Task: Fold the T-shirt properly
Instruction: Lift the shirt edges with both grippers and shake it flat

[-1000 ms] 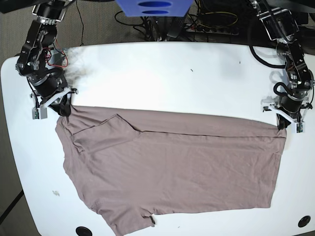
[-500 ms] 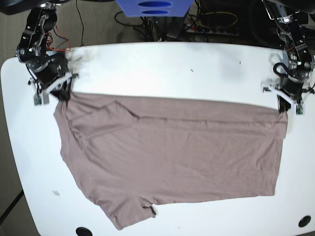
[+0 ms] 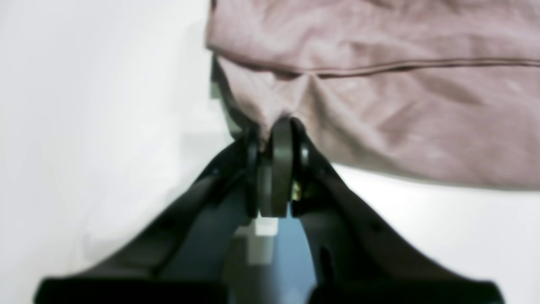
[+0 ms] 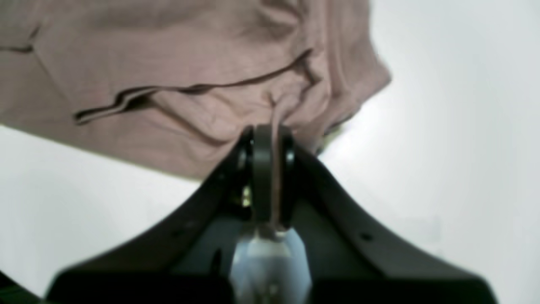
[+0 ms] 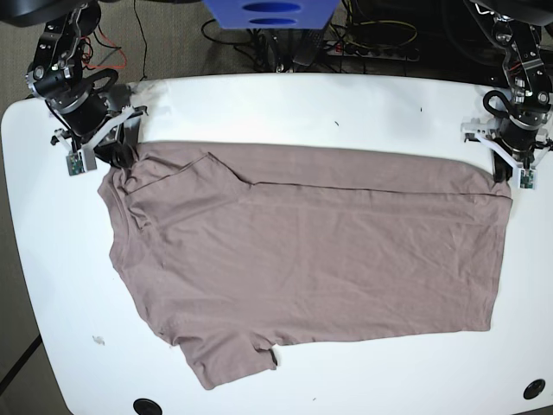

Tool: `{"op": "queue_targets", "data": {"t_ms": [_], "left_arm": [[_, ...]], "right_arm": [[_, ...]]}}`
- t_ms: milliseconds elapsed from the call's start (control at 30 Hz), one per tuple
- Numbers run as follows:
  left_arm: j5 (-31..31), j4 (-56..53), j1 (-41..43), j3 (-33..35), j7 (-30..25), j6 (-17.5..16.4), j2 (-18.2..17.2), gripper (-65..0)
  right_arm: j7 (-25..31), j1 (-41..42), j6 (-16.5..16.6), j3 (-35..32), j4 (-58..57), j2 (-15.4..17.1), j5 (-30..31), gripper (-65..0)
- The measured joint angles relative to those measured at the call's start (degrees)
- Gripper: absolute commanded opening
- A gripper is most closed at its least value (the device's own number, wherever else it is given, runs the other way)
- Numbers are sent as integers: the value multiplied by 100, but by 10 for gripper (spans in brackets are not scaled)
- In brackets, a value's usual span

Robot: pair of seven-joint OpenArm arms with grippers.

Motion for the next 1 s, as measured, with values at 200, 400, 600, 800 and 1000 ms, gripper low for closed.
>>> {"op": "queue_targets", "data": {"t_ms": [200,400,600,800,1000], "left_arm": [[31,-138,-918,-68,549,68,81,-644],[-72,-203,-1722,-42,461,-55,70,-641],[-37,-249,-1878,-55,457,-35,83,-633],[-70,26,-699,-118,297,-87,136,-630],[-15,216,378,-258,205,-85,284,-638]], "right_arm": [[-422,1036,129,26,-205,37,-81,-643],[-527,2050,116,-7,-326,153,-63,-642],[-444,2437,22,-24,-452,247,-144,-641],[-409,1051,131,2,-297,254,-15,-642],[-667,-503,127,170,103,114,-164,-650]]}}
